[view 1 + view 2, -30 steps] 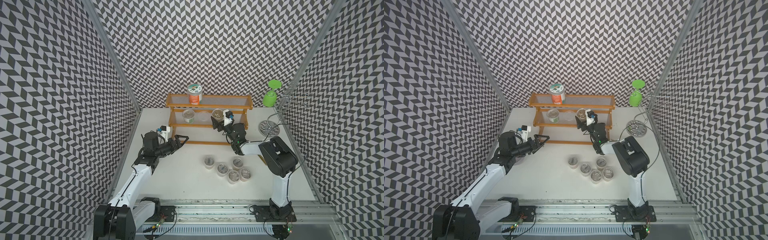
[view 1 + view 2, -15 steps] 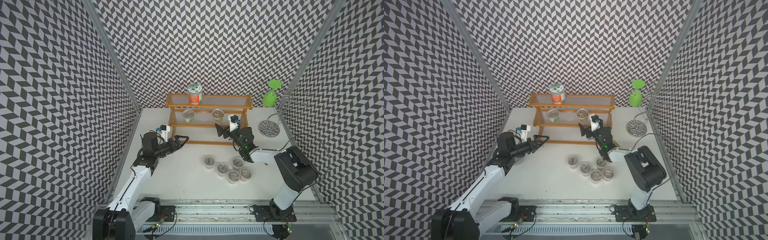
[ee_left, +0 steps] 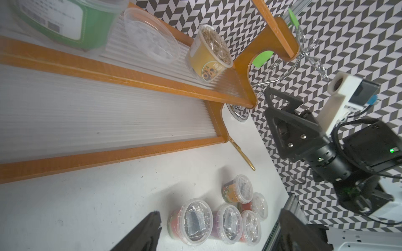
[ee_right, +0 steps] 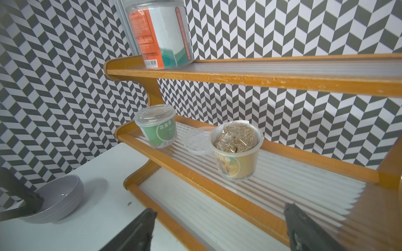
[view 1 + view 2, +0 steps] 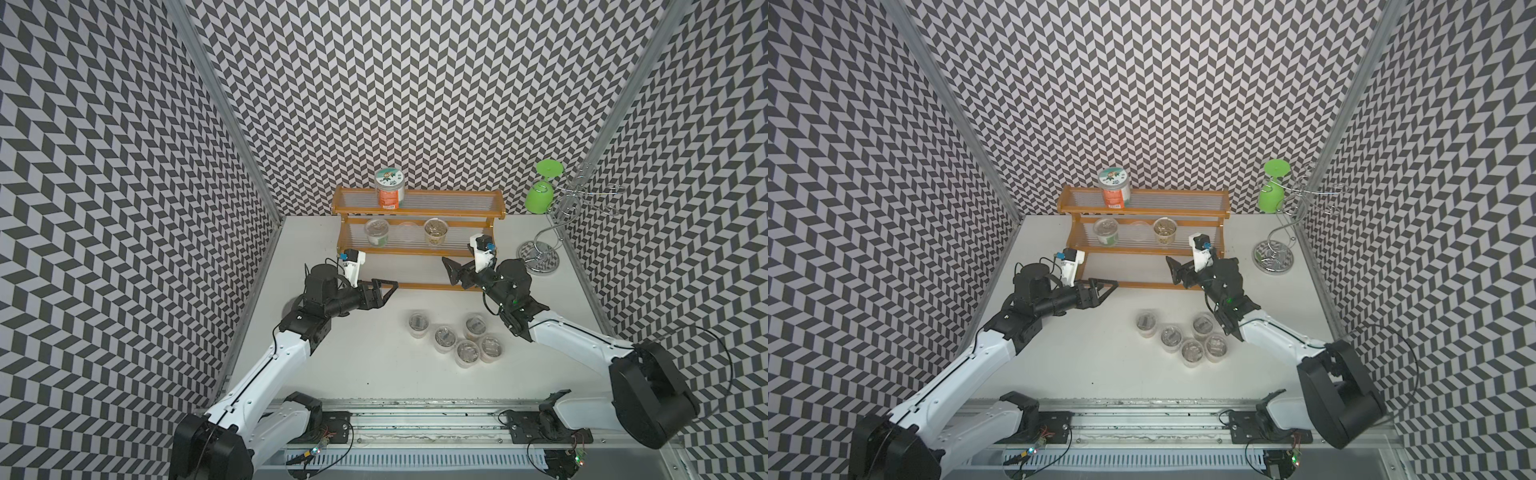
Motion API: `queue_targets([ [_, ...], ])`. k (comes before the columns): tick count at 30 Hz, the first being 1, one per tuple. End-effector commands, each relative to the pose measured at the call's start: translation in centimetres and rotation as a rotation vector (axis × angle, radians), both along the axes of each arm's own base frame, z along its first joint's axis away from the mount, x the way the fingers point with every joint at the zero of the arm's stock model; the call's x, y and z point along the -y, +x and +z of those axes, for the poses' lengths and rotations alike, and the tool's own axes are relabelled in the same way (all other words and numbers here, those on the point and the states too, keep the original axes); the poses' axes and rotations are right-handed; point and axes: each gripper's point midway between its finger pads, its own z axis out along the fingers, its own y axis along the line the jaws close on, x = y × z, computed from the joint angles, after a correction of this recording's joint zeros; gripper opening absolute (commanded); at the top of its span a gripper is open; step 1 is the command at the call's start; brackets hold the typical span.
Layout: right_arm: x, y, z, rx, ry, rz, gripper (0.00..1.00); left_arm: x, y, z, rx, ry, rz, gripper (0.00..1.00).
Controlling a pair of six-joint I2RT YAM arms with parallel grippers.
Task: Place the seed container on the shelf
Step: Place the seed jar on the shelf.
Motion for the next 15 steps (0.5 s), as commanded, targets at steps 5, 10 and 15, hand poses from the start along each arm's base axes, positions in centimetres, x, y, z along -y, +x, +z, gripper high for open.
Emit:
queue_targets([
  [5,-1.3,-5.6,-3.7,-0.244,0.048,0.199,0.91,1.0,-1.0,-4.3,-0.017,0.137,0.004,0.85],
  [10,-2.2,-8.6,-8.0,-0.373,-0.003,0.269,0.89,1.9,-2.7,-8.6,-0.107,0.11,-0.009,0.85],
  [15,-3.9,-10.4,-10.4,-0.428,-0.127,0.31,0.87,1.2,-3.5,-11.8,-0.183,0.121,0.043,0.85],
])
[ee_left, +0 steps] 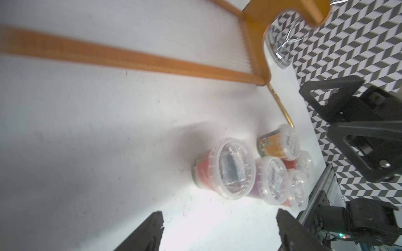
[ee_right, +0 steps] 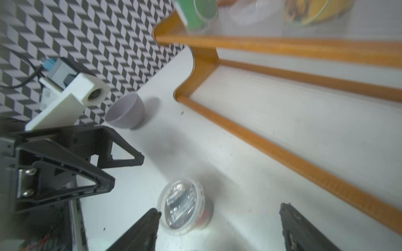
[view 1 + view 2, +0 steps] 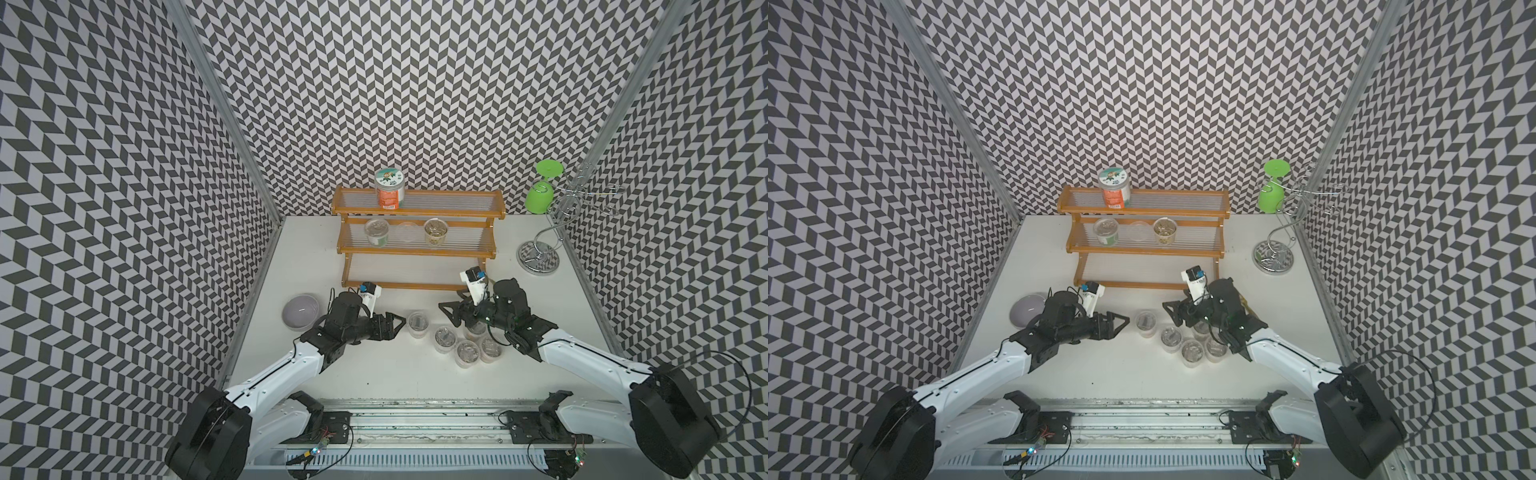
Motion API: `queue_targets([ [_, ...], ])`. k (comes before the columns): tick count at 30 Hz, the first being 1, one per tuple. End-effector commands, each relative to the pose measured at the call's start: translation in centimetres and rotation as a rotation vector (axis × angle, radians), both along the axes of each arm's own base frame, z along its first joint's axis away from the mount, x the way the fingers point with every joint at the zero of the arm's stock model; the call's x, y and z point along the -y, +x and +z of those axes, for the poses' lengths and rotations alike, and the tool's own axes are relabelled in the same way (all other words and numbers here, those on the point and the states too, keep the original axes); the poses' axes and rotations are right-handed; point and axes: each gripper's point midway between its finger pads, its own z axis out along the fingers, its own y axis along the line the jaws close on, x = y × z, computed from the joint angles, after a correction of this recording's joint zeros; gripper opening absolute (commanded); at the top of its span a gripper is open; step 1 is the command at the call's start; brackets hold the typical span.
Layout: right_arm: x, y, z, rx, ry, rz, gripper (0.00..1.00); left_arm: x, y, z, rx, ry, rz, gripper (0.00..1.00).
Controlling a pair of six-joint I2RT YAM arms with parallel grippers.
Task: Place the seed container on the shelf
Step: Place the seed jar on the shelf, then pick up the seed jar at the center of the board.
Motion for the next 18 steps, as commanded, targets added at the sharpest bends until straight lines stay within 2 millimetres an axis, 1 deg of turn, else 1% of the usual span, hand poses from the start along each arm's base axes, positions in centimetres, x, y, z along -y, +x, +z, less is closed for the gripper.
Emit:
queue_targets([
  [1,-1.9,-1.4,-0.9,-0.006,-0.09,0.071,0.87,-0.3,1.0,0.5,0.04,-0.024,0.073,0.85],
  [4,-3.3,-2.2,-2.4,-0.006,-0.197,0.096,0.92,-1.9,1.5,0.2,0.072,0.021,0.154,0.86],
  [6,-4.0,-2.5,-3.2,0.005,-0.24,0.1,0.94,-3.1,1.8,0.3,0.094,0.044,0.211,0.87],
  [8,-4.4,-2.6,-3.7,0.032,-0.281,0.096,0.95,-3.7,1.9,0.5,0.112,0.044,0.24,0.88],
  [11,-4.9,-2.7,-4.0,0.087,-0.312,0.085,0.96,-4.0,1.8,0.5,0.118,0.034,0.258,0.89],
  [14,-5.6,-3.2,-3.8,0.159,-0.281,0.106,0.97,-4.2,1.6,0.7,0.136,0.014,0.266,0.89],
  [18,-5.9,-2.9,-3.5,0.201,-0.264,0.095,0.96,-4.3,1.5,0.9,0.146,0.001,0.267,0.9],
])
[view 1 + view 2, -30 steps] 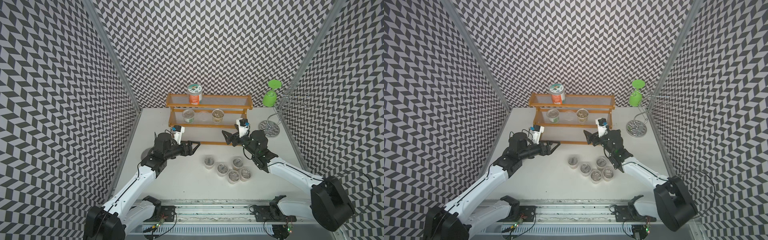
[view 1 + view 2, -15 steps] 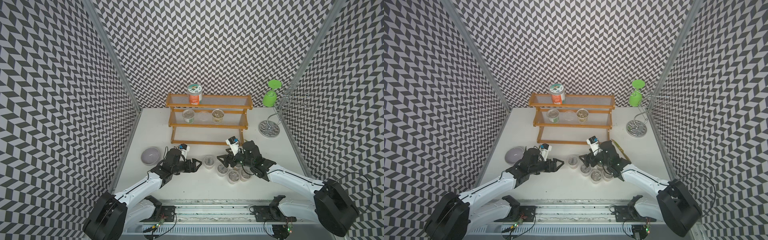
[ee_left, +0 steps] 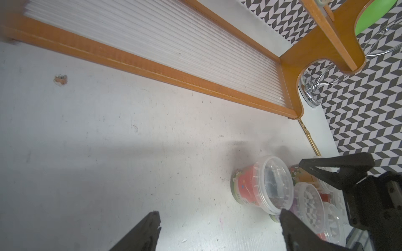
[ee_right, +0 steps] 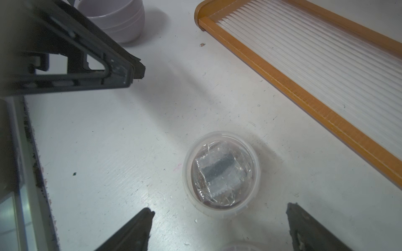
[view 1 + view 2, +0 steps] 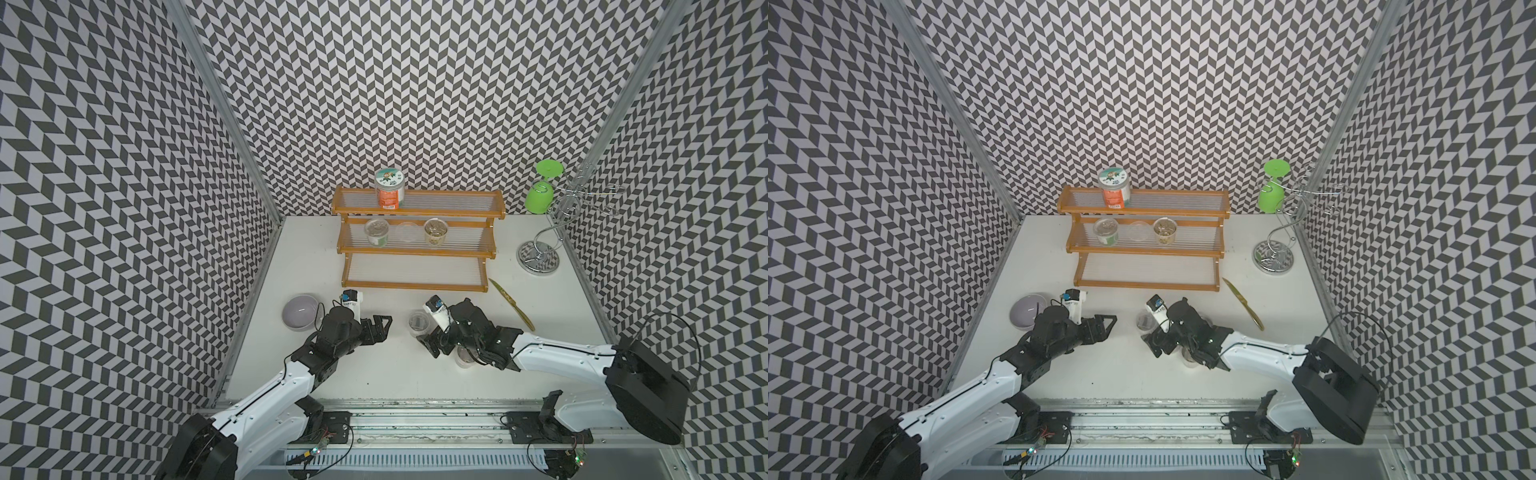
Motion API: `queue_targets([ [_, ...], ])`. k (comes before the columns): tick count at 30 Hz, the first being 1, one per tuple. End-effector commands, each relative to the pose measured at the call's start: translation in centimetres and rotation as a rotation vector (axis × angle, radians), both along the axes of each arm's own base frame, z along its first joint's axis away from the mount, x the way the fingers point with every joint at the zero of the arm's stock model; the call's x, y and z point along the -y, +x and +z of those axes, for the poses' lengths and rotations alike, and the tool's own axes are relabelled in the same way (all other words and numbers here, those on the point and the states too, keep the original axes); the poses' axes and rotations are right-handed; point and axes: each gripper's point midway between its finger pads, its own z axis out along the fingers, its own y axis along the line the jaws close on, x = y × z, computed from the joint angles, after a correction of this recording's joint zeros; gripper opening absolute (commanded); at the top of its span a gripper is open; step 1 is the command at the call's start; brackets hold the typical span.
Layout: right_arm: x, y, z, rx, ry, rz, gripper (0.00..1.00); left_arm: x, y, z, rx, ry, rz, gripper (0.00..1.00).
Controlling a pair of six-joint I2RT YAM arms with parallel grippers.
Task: Place the seed container on the shelf
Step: Pick up the seed jar at the center of the board.
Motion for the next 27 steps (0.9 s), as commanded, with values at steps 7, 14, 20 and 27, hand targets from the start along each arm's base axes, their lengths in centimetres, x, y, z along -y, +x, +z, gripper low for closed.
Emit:
queue_targets([
  [7,-1.8,1.9,-0.4,0.077,-0.024,0.013,0.93,-0.2,0.9,1.5,0.056,-0.016,0.023,0.91],
  [14,-2.9,2.6,-1.9,0.049,-0.056,0.028,0.93,-0.6,1.2,1.9,0.069,-0.01,0.043,0.92],
  [20,-3.6,3.4,-2.2,0.061,-0.055,0.021,0.9,-1.0,1.3,2.0,0.078,-0.007,0.062,0.92],
  [27,-4.2,3.8,-2.0,0.062,-0.035,0.016,0.86,-1.6,1.7,2.1,0.077,0.013,0.086,0.93],
])
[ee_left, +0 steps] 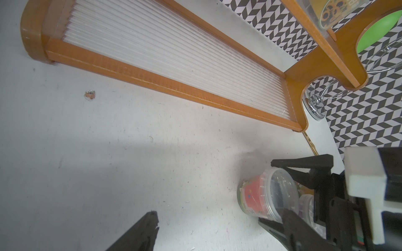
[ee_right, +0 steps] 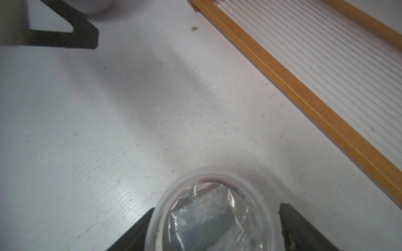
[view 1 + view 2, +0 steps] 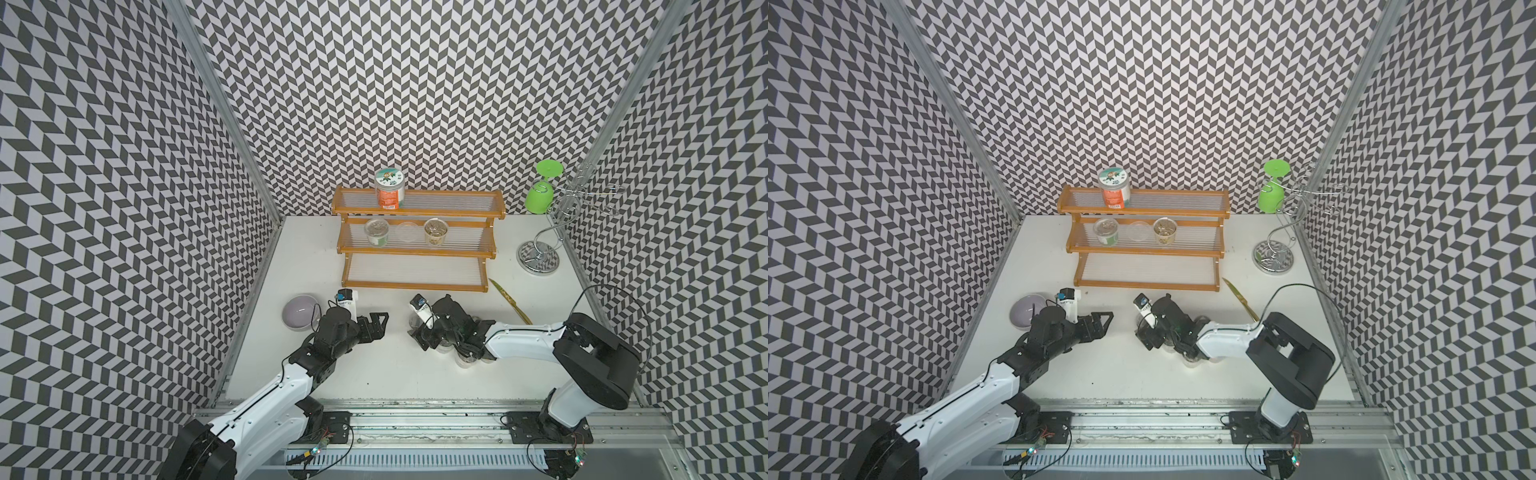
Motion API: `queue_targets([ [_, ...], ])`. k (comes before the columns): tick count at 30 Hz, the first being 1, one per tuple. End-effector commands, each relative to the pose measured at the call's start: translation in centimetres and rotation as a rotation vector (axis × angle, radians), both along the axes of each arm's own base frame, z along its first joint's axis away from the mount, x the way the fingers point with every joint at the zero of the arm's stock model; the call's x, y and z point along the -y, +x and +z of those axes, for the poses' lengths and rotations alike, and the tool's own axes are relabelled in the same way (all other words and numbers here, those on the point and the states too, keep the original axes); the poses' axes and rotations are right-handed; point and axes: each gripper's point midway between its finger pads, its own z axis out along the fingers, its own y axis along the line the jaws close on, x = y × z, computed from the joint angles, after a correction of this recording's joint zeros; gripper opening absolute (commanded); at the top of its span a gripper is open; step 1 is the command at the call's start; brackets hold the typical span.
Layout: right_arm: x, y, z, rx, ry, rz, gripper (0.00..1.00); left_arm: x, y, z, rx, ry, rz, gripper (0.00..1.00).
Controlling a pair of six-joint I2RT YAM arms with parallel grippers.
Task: Place the seed container on the shelf
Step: Pick up the seed jar at the center of the board.
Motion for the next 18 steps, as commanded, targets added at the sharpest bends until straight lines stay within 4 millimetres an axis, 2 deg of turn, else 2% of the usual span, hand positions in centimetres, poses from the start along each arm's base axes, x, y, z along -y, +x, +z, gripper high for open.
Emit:
queue_targets([
  [1,-1.3,0.7,1.4,0.034,0.057,0.0,0.85,-0.4,0.8,1.6,0.044,0.006,0.024,0.93],
  [10,-2.6,1.9,3.1,0.057,0.113,-0.019,0.83,-2.1,1.2,1.1,0.025,0.012,0.087,0.94],
  [16,-1.9,1.7,1.9,0.041,0.068,-0.03,0.82,-2.8,1.5,1.0,0.015,0.003,0.097,0.94],
  [18,-1.8,1.3,1.5,0.022,0.059,-0.02,0.84,-3.2,1.6,0.9,0.012,0.009,0.107,0.94],
])
